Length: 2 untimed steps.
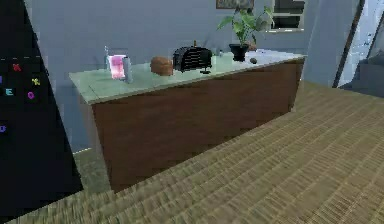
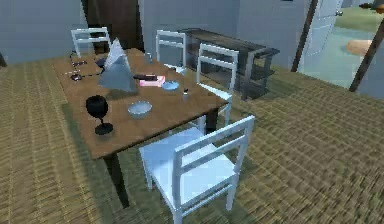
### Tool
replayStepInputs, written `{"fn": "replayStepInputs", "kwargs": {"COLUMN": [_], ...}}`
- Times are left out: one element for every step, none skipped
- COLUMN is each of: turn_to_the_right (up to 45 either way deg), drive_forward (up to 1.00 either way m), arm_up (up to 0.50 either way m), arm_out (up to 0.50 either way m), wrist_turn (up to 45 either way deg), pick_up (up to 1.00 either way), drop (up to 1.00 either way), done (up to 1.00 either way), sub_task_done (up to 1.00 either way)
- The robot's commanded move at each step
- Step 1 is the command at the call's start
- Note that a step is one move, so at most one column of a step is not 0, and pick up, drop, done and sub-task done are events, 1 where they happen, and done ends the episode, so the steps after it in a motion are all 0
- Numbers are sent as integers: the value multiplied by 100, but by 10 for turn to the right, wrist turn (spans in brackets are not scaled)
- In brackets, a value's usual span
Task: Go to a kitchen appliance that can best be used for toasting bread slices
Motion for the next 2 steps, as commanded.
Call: {"fn": "replayStepInputs", "kwargs": {"turn_to_the_right": [0, -30], "drive_forward": [100, 0], "arm_up": [0, 0], "arm_out": [0, 0], "wrist_turn": [0, 0], "pick_up": [0, 0], "drop": [0, 0], "done": [0, 0], "sub_task_done": [0, 0]}}
